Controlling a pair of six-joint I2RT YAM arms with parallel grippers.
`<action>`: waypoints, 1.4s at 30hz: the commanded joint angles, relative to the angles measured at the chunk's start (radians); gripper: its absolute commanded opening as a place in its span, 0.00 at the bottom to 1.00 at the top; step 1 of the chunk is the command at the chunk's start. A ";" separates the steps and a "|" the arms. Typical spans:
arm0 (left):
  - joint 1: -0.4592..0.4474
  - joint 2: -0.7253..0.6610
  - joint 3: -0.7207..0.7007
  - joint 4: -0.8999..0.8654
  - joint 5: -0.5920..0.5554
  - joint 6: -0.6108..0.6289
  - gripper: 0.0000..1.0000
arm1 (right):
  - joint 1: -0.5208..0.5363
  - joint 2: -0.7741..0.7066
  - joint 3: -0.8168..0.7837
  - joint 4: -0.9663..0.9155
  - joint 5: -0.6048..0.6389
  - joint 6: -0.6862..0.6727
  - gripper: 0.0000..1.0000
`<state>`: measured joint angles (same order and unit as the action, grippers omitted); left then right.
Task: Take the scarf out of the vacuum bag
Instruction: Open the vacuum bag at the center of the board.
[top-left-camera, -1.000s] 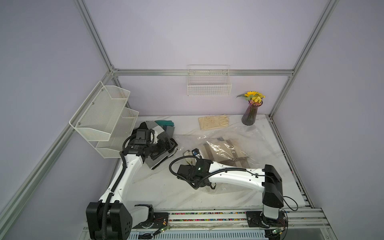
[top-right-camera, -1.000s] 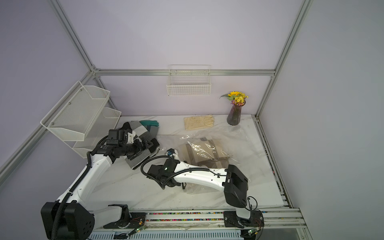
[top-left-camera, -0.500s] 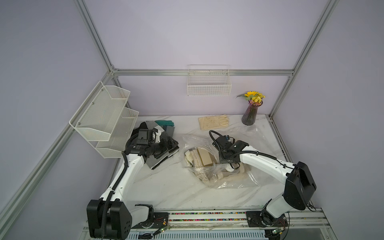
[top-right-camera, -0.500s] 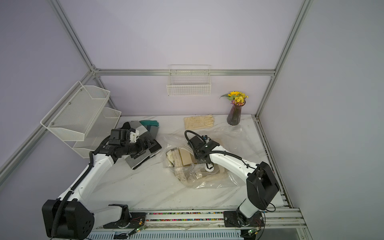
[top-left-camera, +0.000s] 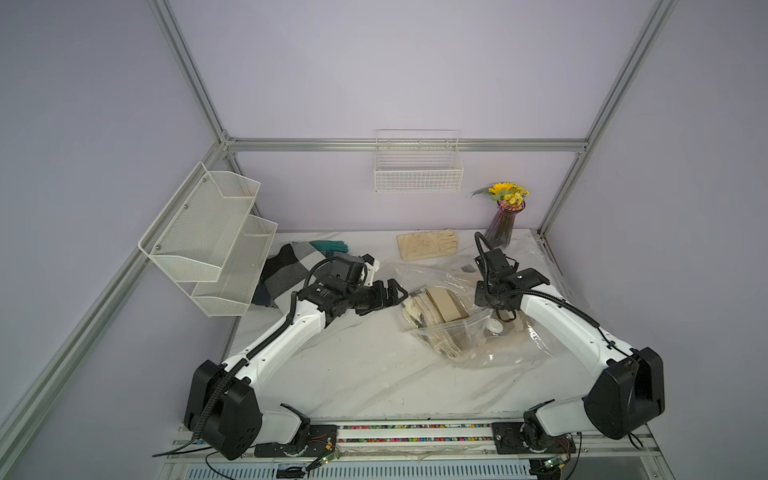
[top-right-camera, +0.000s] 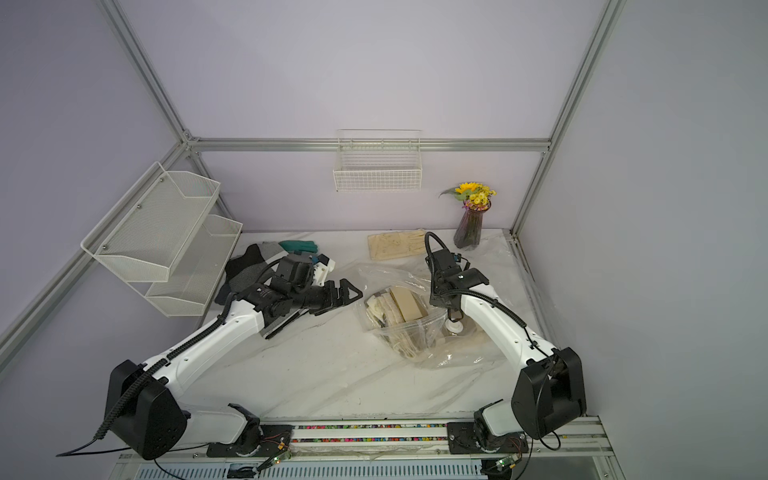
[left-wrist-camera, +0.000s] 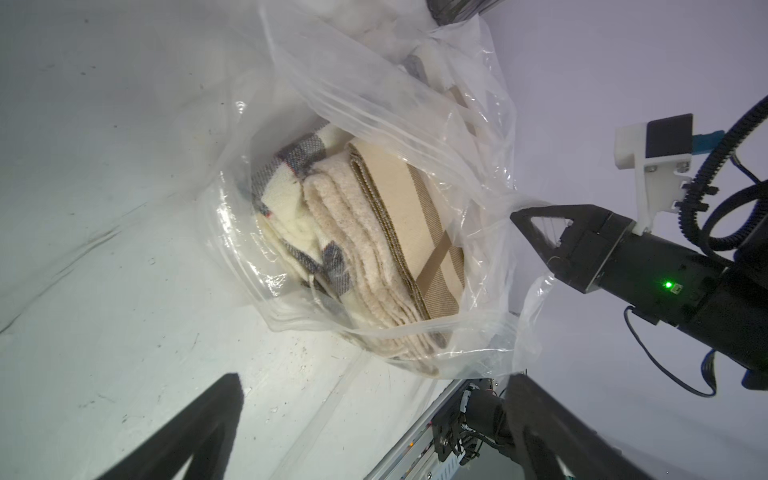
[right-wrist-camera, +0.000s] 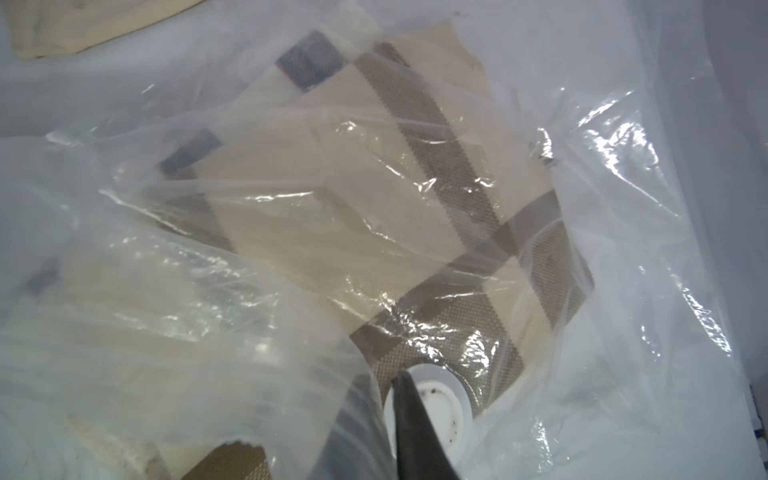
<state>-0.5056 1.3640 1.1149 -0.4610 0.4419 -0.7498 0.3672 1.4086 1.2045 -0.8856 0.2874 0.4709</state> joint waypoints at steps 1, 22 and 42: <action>-0.046 -0.010 0.005 0.127 -0.002 -0.058 1.00 | 0.006 -0.103 -0.019 0.090 -0.135 -0.074 0.16; -0.173 0.213 -0.155 0.723 0.095 -0.206 0.96 | 0.078 -0.242 0.015 0.059 -0.487 -0.132 0.19; -0.172 0.202 -0.144 0.636 0.057 -0.170 0.97 | 0.626 0.134 0.376 -0.420 0.358 0.074 0.57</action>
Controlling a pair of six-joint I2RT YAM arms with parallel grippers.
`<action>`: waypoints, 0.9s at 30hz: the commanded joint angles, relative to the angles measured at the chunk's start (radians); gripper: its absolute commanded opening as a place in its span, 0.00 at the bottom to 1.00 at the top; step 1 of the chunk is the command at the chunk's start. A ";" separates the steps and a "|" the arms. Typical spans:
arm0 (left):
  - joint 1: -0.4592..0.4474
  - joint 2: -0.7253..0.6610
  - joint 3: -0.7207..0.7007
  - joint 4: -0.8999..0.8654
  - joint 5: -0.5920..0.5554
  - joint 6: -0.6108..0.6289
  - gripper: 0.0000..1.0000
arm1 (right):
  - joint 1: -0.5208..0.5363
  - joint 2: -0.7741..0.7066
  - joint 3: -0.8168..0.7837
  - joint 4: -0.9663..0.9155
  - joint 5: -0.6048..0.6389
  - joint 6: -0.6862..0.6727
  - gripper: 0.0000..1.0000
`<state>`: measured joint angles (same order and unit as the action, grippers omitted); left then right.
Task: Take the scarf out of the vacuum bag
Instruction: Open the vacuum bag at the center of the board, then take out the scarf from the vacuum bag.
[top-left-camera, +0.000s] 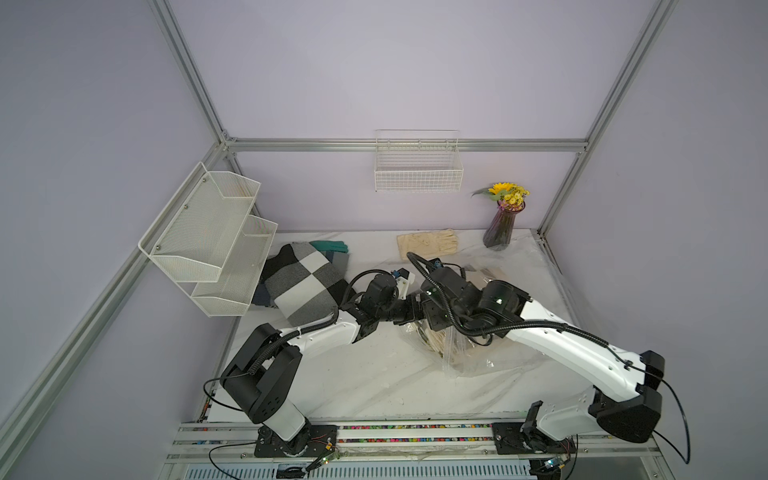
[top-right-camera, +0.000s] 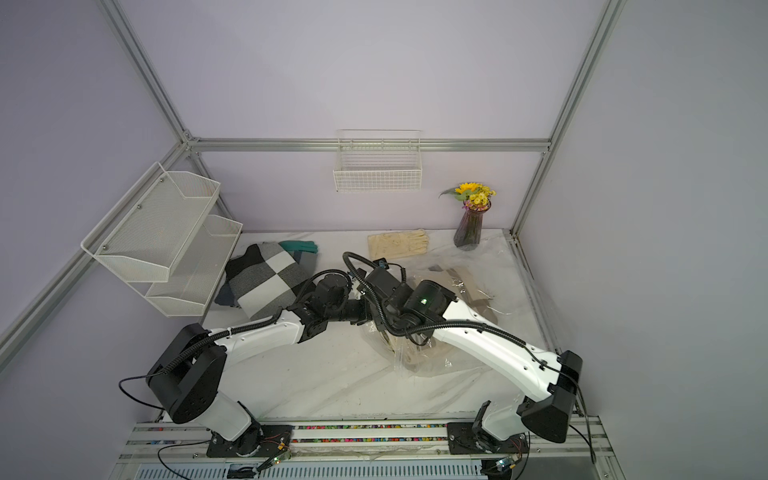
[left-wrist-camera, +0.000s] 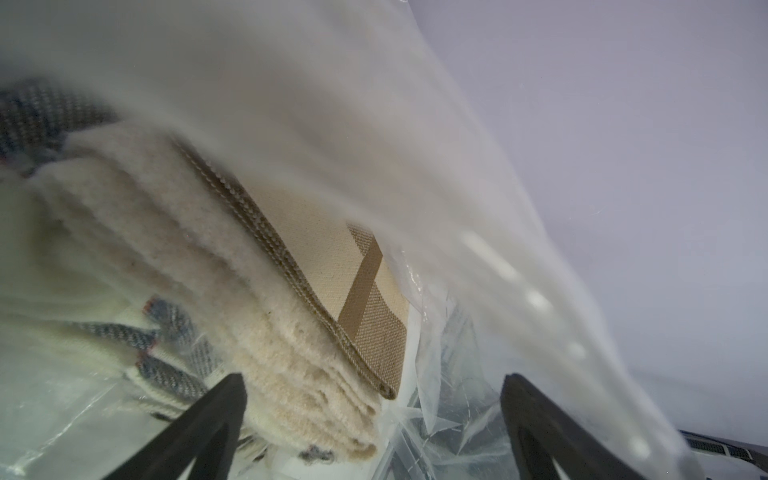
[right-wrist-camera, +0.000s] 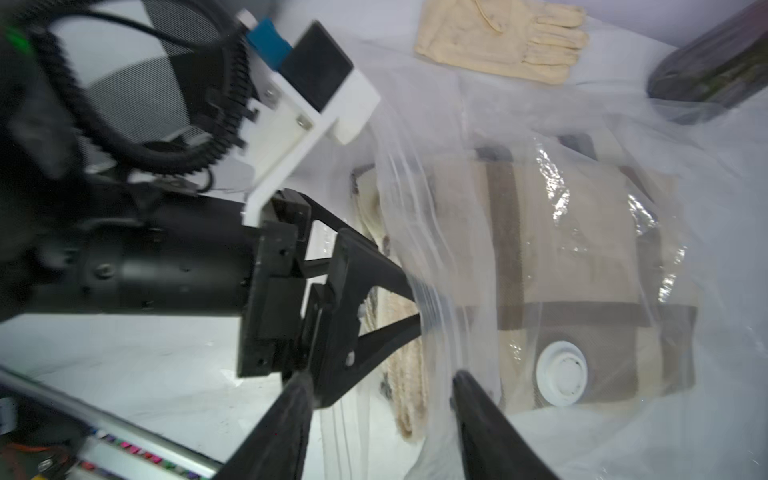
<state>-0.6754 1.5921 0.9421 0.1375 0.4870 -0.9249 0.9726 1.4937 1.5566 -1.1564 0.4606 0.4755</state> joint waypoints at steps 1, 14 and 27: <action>-0.003 -0.024 0.029 0.034 0.009 0.005 0.97 | 0.028 0.068 0.032 -0.161 0.208 0.081 0.56; 0.005 -0.002 0.027 0.028 0.013 0.002 0.98 | 0.034 0.099 0.031 -0.184 0.307 0.135 0.03; 0.005 0.088 0.054 0.138 0.048 -0.040 0.83 | 0.023 0.043 -0.010 -0.123 0.297 0.148 0.00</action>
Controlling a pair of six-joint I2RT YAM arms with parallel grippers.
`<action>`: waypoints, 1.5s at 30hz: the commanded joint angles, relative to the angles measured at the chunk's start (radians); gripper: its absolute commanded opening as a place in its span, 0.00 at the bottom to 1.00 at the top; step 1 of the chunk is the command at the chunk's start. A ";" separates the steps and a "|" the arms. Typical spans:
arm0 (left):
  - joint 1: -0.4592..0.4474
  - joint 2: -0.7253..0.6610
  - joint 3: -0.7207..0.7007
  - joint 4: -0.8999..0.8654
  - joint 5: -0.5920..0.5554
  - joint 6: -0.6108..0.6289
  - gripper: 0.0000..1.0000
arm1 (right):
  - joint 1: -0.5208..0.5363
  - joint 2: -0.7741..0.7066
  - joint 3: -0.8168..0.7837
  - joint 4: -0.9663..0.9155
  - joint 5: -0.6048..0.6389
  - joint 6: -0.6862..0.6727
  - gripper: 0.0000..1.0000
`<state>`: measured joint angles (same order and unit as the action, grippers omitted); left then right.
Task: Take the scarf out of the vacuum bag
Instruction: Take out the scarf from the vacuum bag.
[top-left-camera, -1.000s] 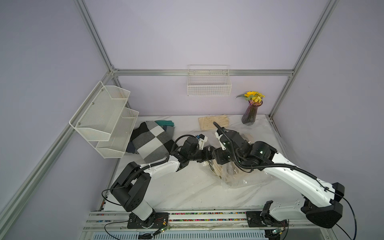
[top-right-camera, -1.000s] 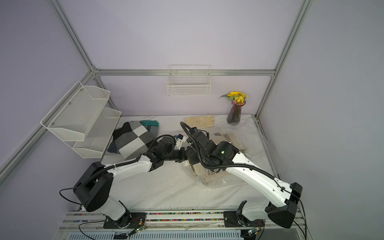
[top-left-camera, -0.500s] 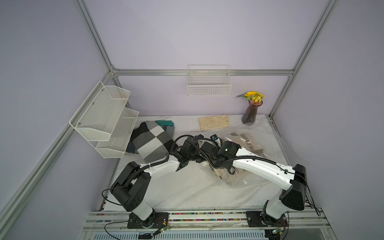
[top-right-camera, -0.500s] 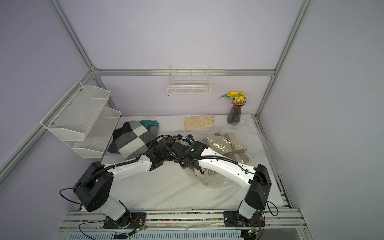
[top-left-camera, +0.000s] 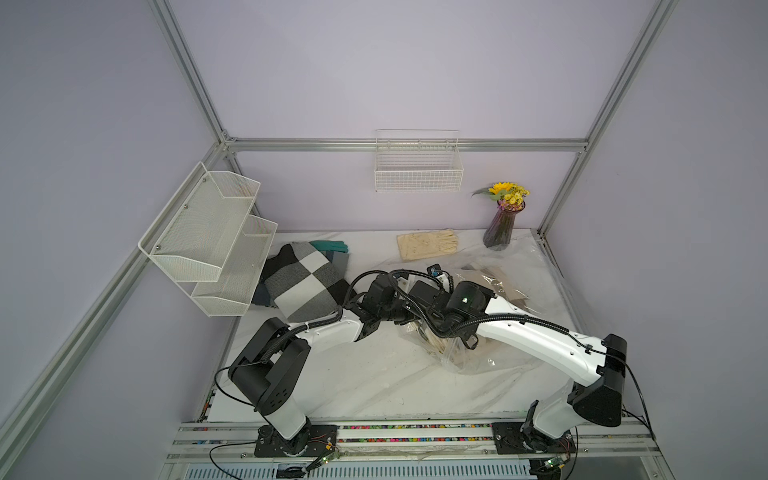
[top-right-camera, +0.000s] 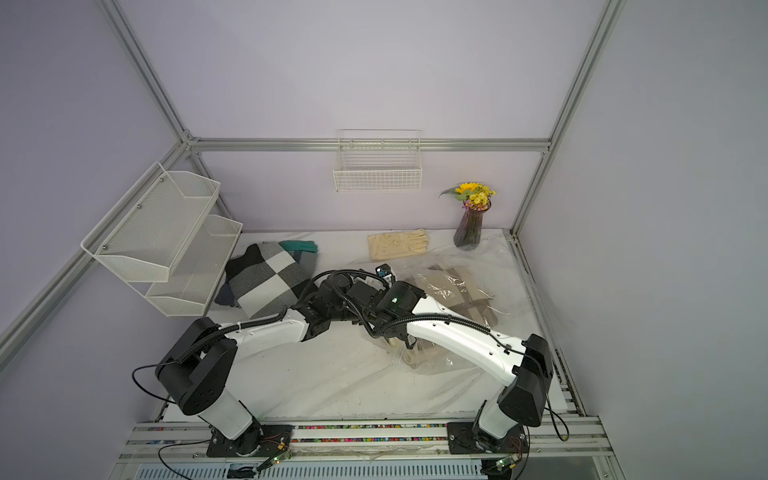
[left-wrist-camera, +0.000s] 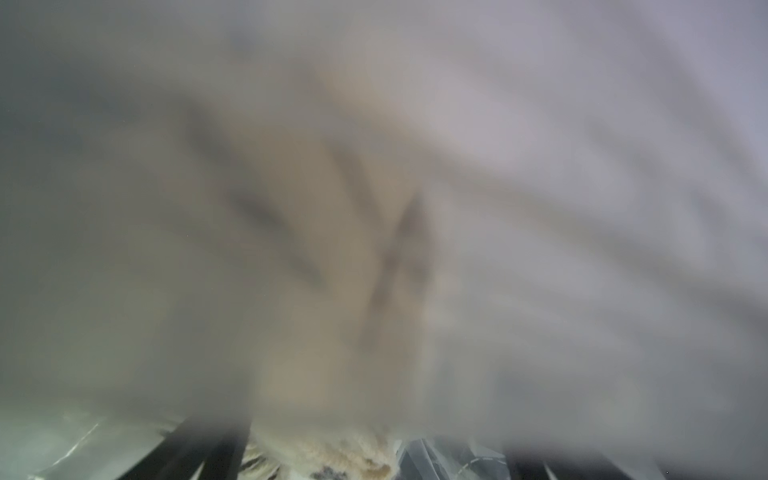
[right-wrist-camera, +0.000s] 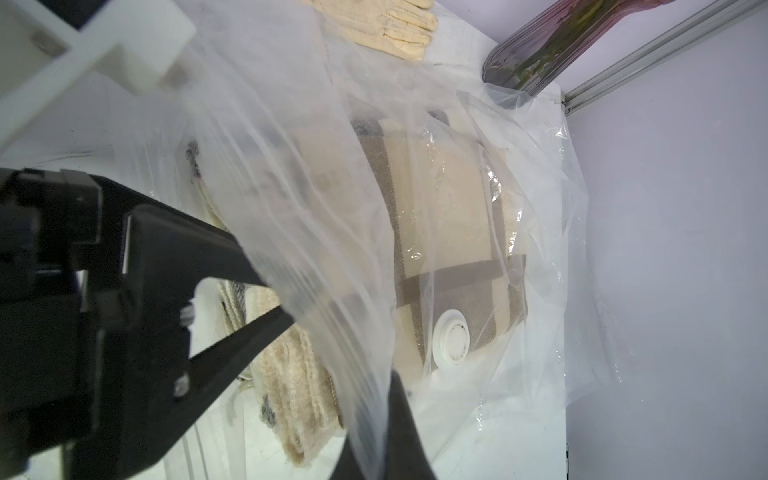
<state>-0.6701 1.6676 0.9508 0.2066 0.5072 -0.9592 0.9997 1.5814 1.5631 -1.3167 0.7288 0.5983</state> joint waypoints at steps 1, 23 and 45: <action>0.000 0.020 0.052 0.069 0.028 -0.004 0.81 | -0.005 -0.054 -0.029 0.047 0.025 0.023 0.00; 0.000 0.118 0.187 -0.071 0.029 0.042 0.63 | -0.052 -0.137 -0.123 0.103 0.000 0.049 0.00; -0.002 0.215 0.229 -0.091 0.028 0.047 0.62 | -0.068 -0.178 -0.144 0.127 -0.010 0.031 0.00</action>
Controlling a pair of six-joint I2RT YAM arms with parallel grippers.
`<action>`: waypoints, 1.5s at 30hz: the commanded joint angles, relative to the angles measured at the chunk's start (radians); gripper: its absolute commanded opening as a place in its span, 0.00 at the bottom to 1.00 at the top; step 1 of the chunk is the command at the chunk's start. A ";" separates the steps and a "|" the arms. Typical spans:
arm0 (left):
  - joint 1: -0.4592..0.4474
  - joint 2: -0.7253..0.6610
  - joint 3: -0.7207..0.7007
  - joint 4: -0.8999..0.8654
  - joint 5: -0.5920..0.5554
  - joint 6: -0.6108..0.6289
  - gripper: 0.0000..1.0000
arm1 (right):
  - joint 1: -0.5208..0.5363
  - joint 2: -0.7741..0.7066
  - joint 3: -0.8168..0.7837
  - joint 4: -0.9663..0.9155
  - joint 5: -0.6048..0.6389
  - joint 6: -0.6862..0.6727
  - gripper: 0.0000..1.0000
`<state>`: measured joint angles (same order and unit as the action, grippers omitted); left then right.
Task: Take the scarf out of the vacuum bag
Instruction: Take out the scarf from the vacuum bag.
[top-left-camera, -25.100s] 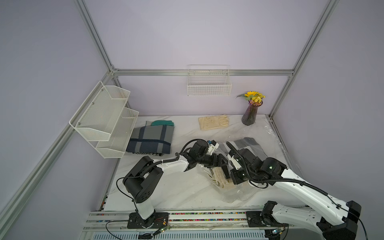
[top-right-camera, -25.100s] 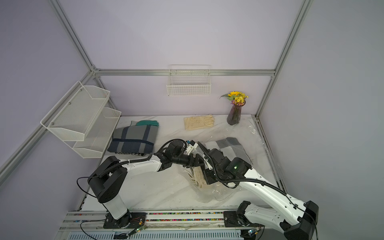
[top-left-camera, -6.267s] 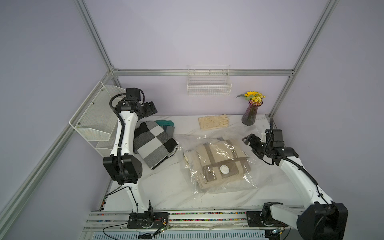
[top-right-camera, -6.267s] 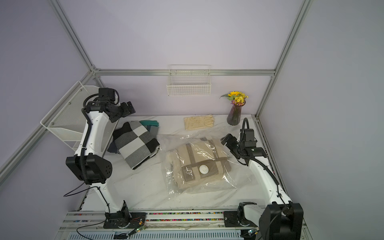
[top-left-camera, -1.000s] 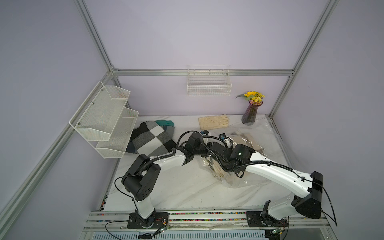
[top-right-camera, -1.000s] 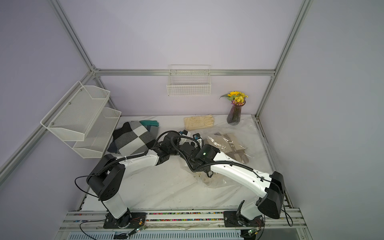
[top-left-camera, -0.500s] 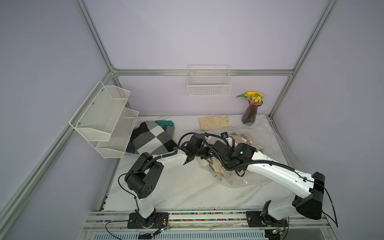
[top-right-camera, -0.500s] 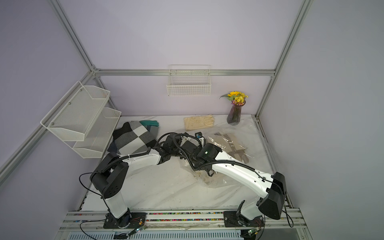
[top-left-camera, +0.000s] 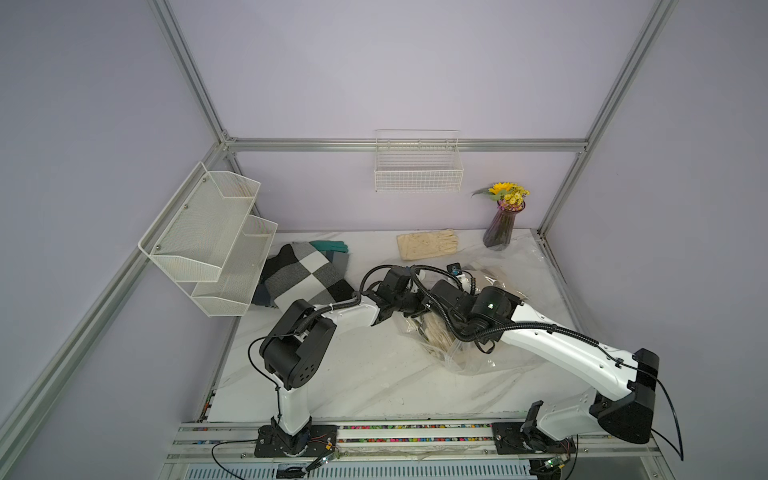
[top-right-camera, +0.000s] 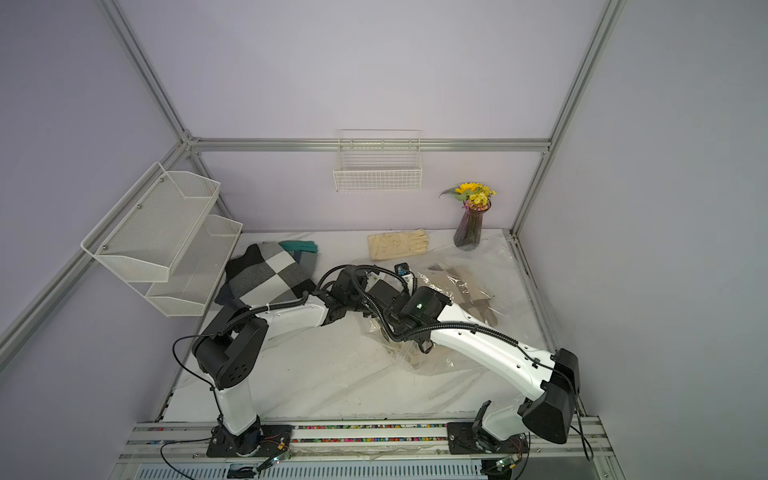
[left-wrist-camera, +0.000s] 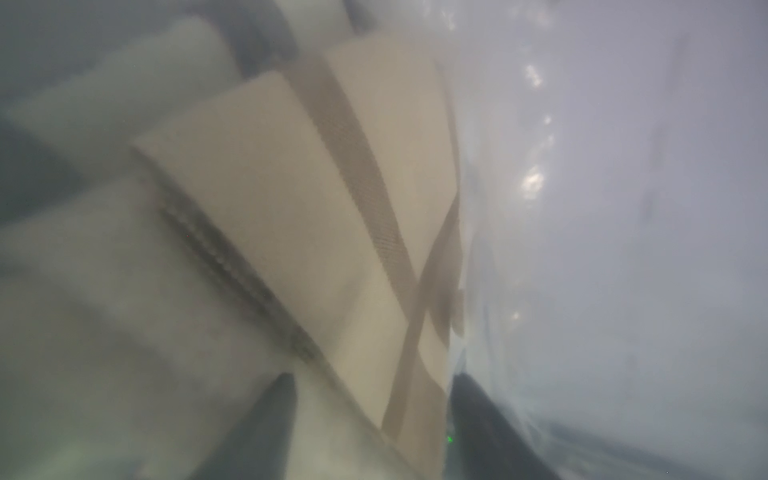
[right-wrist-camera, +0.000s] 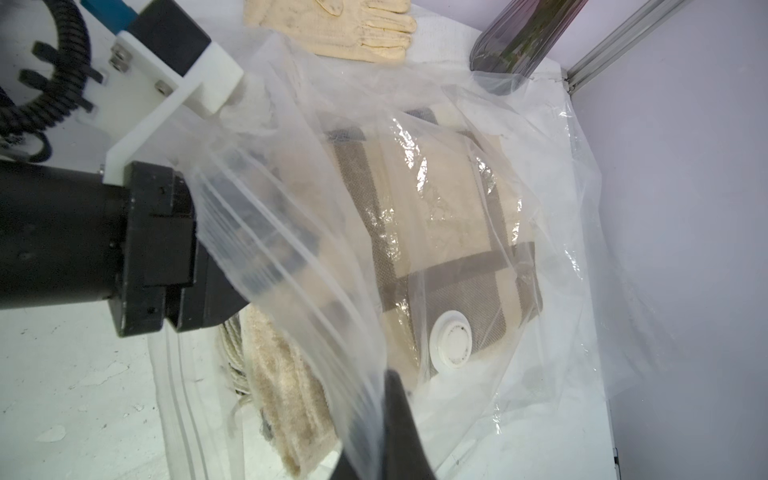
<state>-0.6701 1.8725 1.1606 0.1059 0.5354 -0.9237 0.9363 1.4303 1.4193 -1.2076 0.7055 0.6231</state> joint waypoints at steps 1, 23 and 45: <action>-0.002 0.012 0.016 0.014 0.001 0.011 0.62 | -0.007 -0.027 0.002 0.022 0.013 0.004 0.00; -0.009 0.089 0.070 0.018 -0.026 0.007 0.61 | -0.041 -0.016 -0.013 0.057 -0.031 -0.015 0.00; -0.021 0.120 0.130 0.011 -0.028 -0.001 0.51 | -0.051 -0.022 -0.033 0.076 -0.041 -0.020 0.00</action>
<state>-0.6830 1.9755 1.2522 0.1055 0.5121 -0.9321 0.8898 1.4307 1.3930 -1.1427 0.6598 0.5999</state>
